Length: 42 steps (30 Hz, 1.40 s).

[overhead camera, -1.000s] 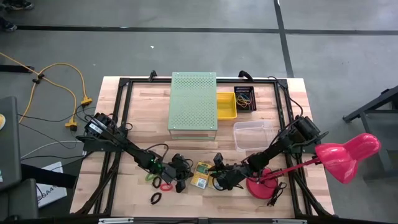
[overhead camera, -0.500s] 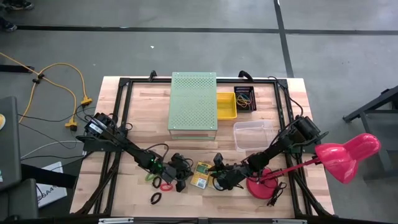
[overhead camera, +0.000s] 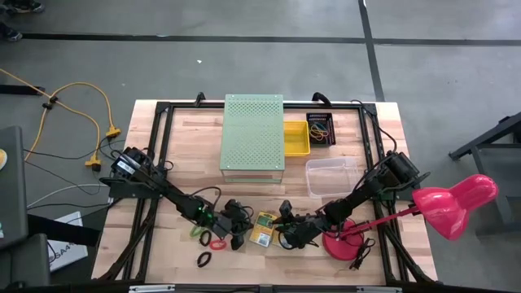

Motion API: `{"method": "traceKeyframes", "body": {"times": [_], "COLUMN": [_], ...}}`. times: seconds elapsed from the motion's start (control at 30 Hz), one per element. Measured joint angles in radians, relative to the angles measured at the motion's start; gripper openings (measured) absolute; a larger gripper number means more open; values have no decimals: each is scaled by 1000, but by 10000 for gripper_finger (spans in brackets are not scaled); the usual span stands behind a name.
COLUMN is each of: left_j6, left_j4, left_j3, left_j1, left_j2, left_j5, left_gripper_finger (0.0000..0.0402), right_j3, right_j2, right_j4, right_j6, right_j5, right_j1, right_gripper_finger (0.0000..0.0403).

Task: Pick & Place Office Desk Supplies
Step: Put the crayon box into the transparent bin

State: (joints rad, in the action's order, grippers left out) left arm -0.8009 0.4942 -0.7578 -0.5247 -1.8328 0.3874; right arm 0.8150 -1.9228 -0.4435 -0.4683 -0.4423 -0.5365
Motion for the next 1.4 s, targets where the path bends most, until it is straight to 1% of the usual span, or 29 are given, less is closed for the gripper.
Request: {"method": "traceKeyframes", "body": {"times": [0.2,0.3,0.7,0.8,0.87,1.07,1.27,1.4], "left_j6": [0,13,32,52,53,50,61,62], "left_j4": [1,9,29,77,107,140,149,150], "left_j3": [0,0,0,0,-4,-5,-5,-5], "left_j1": [5,14,19,25,32,38,39,39], "left_j2": [0,0,-2,-25,-46,-61,-62,-62], "left_j5": [-2,-23,-25,-29,-56,-73,-80,-79], "left_gripper_finger": [1,1,1,1,1,1,1,1], "right_j3": [0,0,0,0,-1,0,2,2], "right_j2": [0,0,0,0,0,1,3,3], "right_j4": [-8,-10,-11,-11,-7,16,35,39], "right_j6": [-7,-8,-8,-8,-8,-11,-88,-101], "right_j5": [2,4,4,5,6,7,-4,-5], "right_j1": [0,0,0,0,0,-1,-12,-12], "right_gripper_finger": [126,126,126,126,126,126,126,126]}}
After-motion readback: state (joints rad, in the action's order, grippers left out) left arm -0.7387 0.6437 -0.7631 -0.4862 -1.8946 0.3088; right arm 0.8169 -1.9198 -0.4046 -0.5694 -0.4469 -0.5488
